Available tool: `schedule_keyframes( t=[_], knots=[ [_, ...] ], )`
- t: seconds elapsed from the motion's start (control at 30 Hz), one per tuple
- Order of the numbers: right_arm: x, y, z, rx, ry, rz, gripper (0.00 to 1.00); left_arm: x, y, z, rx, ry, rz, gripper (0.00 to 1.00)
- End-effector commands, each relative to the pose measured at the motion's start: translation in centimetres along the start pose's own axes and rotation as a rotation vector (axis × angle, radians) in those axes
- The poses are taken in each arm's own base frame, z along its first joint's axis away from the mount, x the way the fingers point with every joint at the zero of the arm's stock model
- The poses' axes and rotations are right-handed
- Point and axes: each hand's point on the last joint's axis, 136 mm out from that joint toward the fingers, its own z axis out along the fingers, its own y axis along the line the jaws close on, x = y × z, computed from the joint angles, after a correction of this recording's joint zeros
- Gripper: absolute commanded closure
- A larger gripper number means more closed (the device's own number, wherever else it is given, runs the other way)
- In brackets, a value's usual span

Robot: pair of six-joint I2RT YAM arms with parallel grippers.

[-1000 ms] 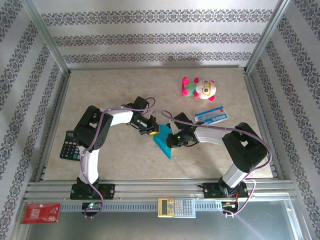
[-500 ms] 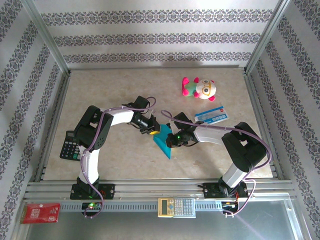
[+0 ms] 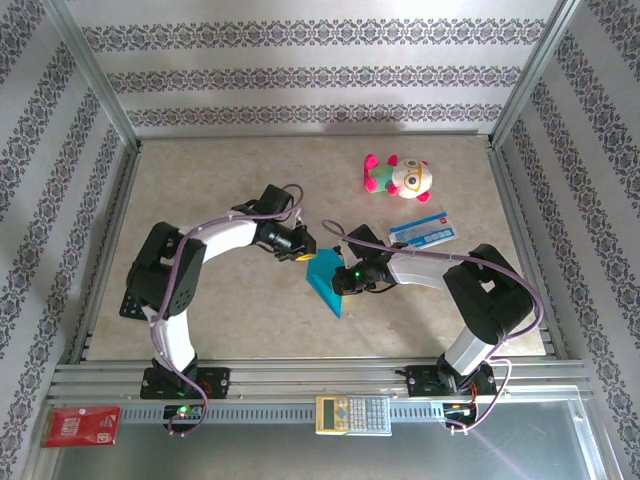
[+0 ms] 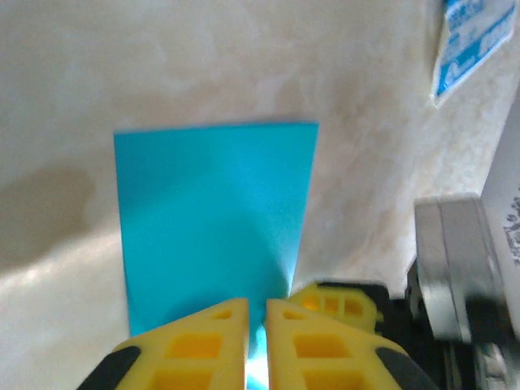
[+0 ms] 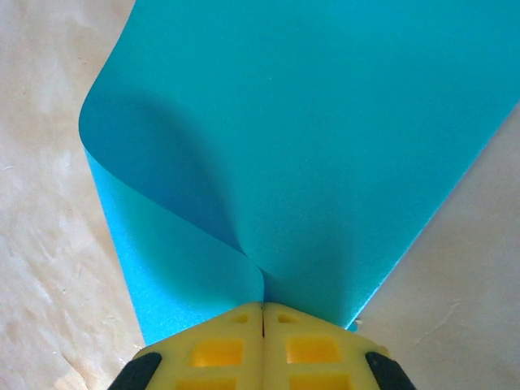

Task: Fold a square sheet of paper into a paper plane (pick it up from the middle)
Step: Third fold the triangle at the center of the table.

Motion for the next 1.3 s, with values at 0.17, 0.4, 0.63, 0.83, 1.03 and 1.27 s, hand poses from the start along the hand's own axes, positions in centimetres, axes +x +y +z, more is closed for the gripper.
schedule_keyframes(
  t=[0.17,0.4,0.63,0.83,1.03,1.27],
  knots=[
    [3.2,-3.5,1.5,0.116,0.102,0.069,1.00,3.3,-3.5,-0.5,0.151,-0.054,-0.042,1.00],
    [3.1,-3.5,1.5,0.116,0.099,0.066,1.00,4.3,-3.2,1.9,0.125,-0.039,-0.054,1.00],
    [3.1,-3.5,1.5,0.119,0.094,0.064,1.00,4.8,-2.3,4.1,0.095,0.009,-0.058,1.00],
    [3.2,-3.5,1.5,0.120,0.095,0.066,1.00,5.5,-0.8,5.0,0.043,0.039,-0.055,1.00],
    [3.3,-3.6,1.5,0.121,0.097,0.067,1.00,6.2,0.7,5.4,-0.006,0.067,-0.050,1.00],
    [3.5,-3.7,1.6,0.122,0.101,0.070,1.00,6.6,2.2,5.9,-0.055,0.085,-0.043,1.00]
  ],
)
